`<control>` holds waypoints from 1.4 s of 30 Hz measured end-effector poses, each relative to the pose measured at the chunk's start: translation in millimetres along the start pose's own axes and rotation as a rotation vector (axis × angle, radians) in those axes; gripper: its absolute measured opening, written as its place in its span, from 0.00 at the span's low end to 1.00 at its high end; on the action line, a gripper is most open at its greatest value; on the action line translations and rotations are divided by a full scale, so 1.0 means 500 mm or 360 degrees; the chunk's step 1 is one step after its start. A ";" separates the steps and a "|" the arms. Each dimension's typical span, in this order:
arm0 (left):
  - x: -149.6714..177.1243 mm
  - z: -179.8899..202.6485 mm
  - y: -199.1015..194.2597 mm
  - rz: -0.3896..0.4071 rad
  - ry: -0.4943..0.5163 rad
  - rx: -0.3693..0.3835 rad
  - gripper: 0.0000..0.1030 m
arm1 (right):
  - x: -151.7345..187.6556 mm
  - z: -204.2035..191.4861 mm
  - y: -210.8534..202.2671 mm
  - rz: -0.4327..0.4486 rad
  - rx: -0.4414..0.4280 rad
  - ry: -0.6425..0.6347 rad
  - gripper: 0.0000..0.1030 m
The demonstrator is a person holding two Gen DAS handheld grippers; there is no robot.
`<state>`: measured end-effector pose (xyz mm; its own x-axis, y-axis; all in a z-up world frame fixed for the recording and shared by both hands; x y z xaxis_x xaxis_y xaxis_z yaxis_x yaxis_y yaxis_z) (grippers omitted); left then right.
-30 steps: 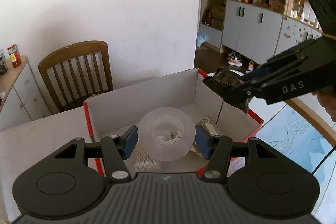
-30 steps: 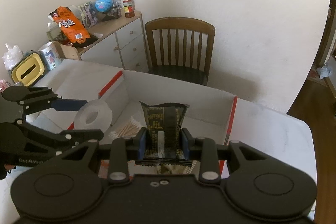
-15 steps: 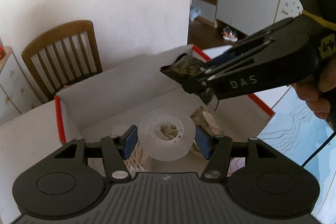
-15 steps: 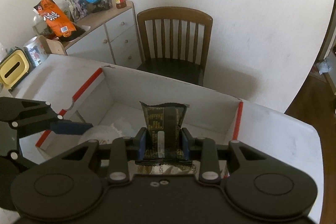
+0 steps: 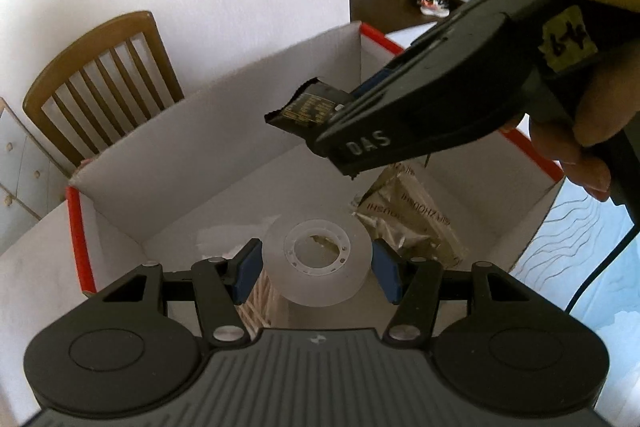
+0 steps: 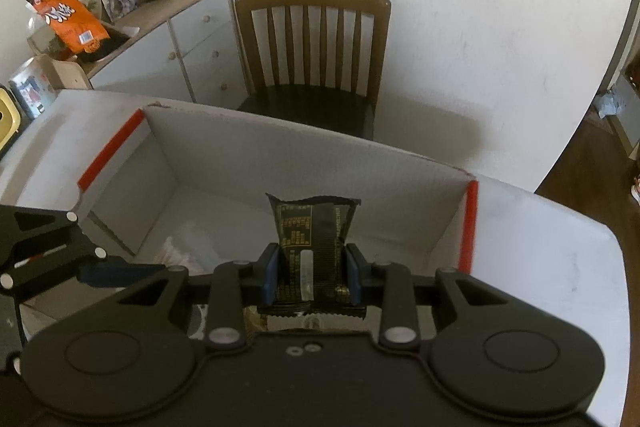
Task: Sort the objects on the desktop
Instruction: 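Open the left tool to drop the tape roll while the right tool releases the black bag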
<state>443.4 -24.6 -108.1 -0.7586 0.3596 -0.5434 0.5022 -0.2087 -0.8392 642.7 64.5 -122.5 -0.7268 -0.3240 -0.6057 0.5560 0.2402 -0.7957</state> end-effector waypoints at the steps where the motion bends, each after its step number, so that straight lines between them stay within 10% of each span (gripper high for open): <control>1: 0.001 0.001 0.005 -0.0019 -0.0003 0.0016 0.57 | 0.001 -0.002 0.006 -0.0011 -0.0002 -0.0001 0.31; 19: 0.022 -0.024 0.030 -0.0128 -0.0188 0.0191 0.57 | 0.030 -0.004 0.077 -0.0256 0.0013 0.0019 0.34; 42: 0.029 -0.057 -0.033 -0.0007 -0.0255 0.0082 0.74 | 0.013 -0.008 0.016 -0.0166 -0.0032 0.0063 0.61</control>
<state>436.1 9.8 -101.6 -0.8191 0.2121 -0.5330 0.4799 -0.2556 -0.8393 640.8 67.9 -132.9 -0.7958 -0.3118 -0.5190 0.4687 0.2253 -0.8541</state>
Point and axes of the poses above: each gripper's, at about its wrist camera, not at the fingertips, and y roughly the way its jaws point, z to its right, x to its underside, the point moved 5 cm from there along y, roughly the way its jaws point, and after that the axes turned 7 degrees about -y, right-handed, at the moved point
